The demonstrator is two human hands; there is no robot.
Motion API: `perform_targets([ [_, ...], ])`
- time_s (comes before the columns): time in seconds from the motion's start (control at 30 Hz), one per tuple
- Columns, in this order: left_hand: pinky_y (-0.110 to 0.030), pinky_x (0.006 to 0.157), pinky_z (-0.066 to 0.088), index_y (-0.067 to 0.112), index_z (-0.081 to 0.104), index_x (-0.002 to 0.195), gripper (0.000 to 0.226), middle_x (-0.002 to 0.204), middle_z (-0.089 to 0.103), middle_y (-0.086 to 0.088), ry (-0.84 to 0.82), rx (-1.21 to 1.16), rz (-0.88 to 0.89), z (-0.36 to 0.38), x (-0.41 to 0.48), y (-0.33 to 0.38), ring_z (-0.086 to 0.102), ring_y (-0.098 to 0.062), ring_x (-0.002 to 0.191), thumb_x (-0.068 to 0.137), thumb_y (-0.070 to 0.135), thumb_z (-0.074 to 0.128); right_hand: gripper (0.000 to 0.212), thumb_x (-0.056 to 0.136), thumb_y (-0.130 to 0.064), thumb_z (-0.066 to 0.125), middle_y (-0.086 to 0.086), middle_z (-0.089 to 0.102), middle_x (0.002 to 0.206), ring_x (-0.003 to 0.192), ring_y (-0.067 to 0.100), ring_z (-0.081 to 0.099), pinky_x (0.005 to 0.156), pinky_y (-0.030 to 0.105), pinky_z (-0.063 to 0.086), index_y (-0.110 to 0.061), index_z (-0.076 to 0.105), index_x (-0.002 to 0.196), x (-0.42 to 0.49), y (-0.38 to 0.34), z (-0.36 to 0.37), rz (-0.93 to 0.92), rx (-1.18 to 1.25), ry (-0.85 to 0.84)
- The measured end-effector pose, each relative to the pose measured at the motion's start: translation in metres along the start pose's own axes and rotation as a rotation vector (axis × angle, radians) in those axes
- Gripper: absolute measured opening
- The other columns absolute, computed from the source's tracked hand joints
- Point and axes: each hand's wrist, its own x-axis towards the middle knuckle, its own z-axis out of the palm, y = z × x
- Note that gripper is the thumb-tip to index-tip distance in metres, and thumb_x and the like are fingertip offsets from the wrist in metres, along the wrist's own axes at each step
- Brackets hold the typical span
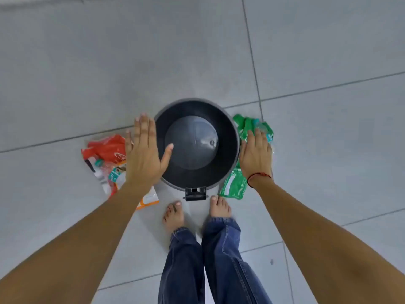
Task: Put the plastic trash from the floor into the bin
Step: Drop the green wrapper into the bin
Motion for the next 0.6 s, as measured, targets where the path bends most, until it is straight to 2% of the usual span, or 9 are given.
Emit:
perform_targets([
  [0.03,-0.053,0.120,0.015,0.000,0.019,0.153,0.083,0.162,0.017,-0.021,0.008,-0.012,-0.018,0.009,0.003,-0.002,0.014,-0.035,0.150,0.092,0.055,0.024,0.039,0.099,-0.025,0.027,0.023,0.058,0.116,0.110,0.038,0.053,0.088,0.045,0.044,-0.001,0.053,0.115,-0.002,0.004,0.011,0.019,0.073,0.026],
  [0.1,-0.051,0.121,0.011,0.000,0.013,0.154,0.083,0.163,0.010,-0.021,0.027,-0.030,-0.032,0.026,0.011,-0.005,0.010,-0.034,0.151,0.093,0.055,0.029,0.040,0.098,-0.028,0.023,0.016,0.058,0.093,0.085,0.030,0.054,0.067,0.036,0.044,-0.004,0.054,0.099,-0.002,0.011,0.032,0.045,0.235,0.095],
  [0.2,-0.048,0.121,0.008,0.001,0.009,0.154,0.082,0.163,0.006,-0.022,0.081,-0.080,-0.083,0.041,0.016,-0.002,0.006,-0.035,0.151,0.097,0.050,0.041,0.043,0.097,-0.033,0.022,0.008,0.056,0.089,0.084,0.021,0.049,0.069,0.027,0.035,-0.006,0.056,0.096,0.000,0.013,0.051,0.119,0.447,0.174],
  [0.27,-0.049,0.122,0.008,0.001,0.010,0.154,0.079,0.163,0.006,-0.022,0.130,-0.078,-0.092,0.048,0.017,0.000,0.006,-0.036,0.151,0.099,0.047,0.041,0.039,0.099,-0.029,0.027,0.005,0.057,0.087,0.084,0.022,0.052,0.070,0.028,0.037,-0.007,0.059,0.097,0.001,0.013,0.061,0.147,0.532,0.240],
  [0.37,-0.051,0.121,0.010,0.001,0.011,0.154,0.075,0.163,0.008,-0.023,0.155,-0.060,-0.113,0.050,0.019,0.001,0.006,-0.038,0.150,0.100,0.046,0.037,0.034,0.100,-0.024,0.031,0.012,0.062,0.091,0.088,0.026,0.055,0.071,0.029,0.040,-0.005,0.060,0.102,-0.004,0.019,0.070,0.193,0.526,0.296],
  [0.4,-0.051,0.121,0.010,0.002,0.011,0.155,0.075,0.163,0.008,-0.023,0.160,-0.056,-0.113,0.049,0.019,0.002,0.006,-0.038,0.150,0.100,0.046,0.037,0.031,0.100,-0.022,0.034,0.015,0.063,0.096,0.093,0.028,0.055,0.073,0.029,0.040,-0.004,0.059,0.106,-0.008,0.024,0.073,0.198,0.456,0.253],
  [0.47,-0.051,0.122,0.009,0.002,0.010,0.155,0.075,0.163,0.008,-0.022,0.155,-0.049,-0.116,0.048,0.019,0.002,0.006,-0.038,0.150,0.100,0.046,0.036,0.025,0.097,-0.016,0.045,0.019,0.060,0.110,0.107,0.032,0.051,0.082,0.037,0.046,-0.001,0.056,0.114,-0.012,0.040,0.085,0.146,0.213,0.041],
  [0.53,-0.052,0.121,0.010,0.002,0.010,0.155,0.075,0.163,0.008,-0.022,0.154,-0.050,-0.119,0.048,0.019,0.002,0.006,-0.038,0.150,0.100,0.046,0.037,0.035,0.091,-0.017,0.057,0.018,0.056,0.123,0.116,0.034,0.047,0.092,0.045,0.045,-0.002,0.052,0.122,-0.013,0.052,0.098,0.029,-0.070,-0.251],
  [0.6,-0.052,0.121,0.010,0.002,0.011,0.155,0.075,0.163,0.008,-0.022,0.158,-0.050,-0.118,0.049,0.018,0.003,0.006,-0.038,0.150,0.100,0.046,0.037,0.049,0.086,-0.025,0.066,0.013,0.052,0.129,0.121,0.031,0.044,0.098,0.044,0.041,-0.007,0.049,0.128,-0.008,0.056,0.108,-0.048,-0.228,-0.449],
])
